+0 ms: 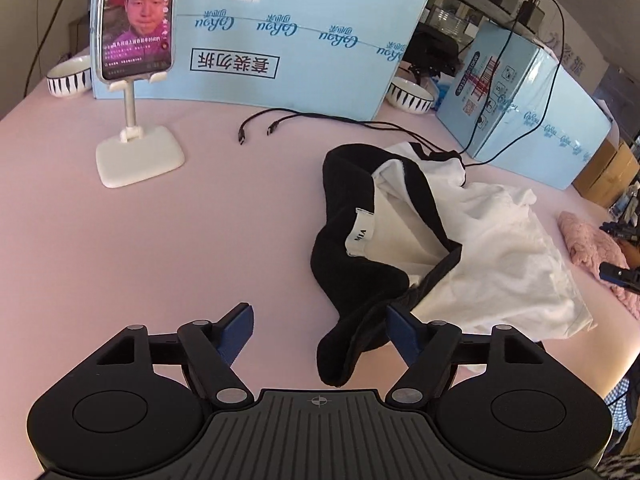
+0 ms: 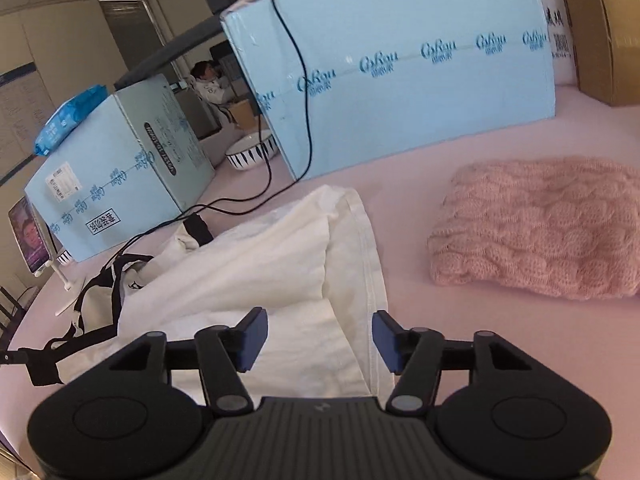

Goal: Fold clothes

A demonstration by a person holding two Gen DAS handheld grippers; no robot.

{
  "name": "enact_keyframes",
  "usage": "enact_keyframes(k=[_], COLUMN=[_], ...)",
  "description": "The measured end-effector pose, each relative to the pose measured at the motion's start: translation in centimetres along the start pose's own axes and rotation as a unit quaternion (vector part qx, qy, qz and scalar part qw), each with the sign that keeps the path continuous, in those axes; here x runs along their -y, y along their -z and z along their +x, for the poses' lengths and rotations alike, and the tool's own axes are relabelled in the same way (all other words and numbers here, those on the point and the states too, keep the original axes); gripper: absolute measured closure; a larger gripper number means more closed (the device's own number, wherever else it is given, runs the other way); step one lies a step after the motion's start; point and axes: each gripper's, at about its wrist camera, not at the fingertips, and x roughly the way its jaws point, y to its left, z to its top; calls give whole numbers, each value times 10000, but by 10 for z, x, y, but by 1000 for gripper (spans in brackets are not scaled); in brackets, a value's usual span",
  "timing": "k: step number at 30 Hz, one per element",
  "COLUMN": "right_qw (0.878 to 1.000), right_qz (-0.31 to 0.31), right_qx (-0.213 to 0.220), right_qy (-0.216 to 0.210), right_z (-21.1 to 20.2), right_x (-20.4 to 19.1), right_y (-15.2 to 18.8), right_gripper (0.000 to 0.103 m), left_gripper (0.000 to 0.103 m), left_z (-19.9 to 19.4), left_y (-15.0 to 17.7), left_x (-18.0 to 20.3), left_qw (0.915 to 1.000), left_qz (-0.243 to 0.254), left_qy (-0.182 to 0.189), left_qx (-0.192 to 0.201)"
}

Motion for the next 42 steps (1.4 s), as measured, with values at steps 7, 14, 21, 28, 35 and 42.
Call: enact_keyframes(k=[7,14,21,28,35,42], right_qw=[9624,9543,9531,9460,9195,9161], right_qz=[-1253,-1831,-2367,-1961,-1750,-517], right_qx=[-1103,-1311,-1035,-1178,-2020,-2699], right_qy=[-2145,-1965,-1575,-2296,-2882,-2921], right_z=[-3,40,58,1,-33,-6], right_x=[-99,-154,-181,-170,-174,-119], right_y=[51,82,100,79,92,88], right_gripper=[40,43,94,97,97,70], left_gripper=[26,21,23,84,74,55], left_z=[27,61,79,53,5,30], left_y=[33,34,26,25,33,60], left_x=[51,79,98,108,99,59], left_qw=[9908,9853,9877,9810,9746,9676], left_qz=[624,833,812,1010,812,-21], left_qy=[811,1137,1151,1339,1675,1636], left_qx=[-887,-969,-676,-971,-1247,-1925])
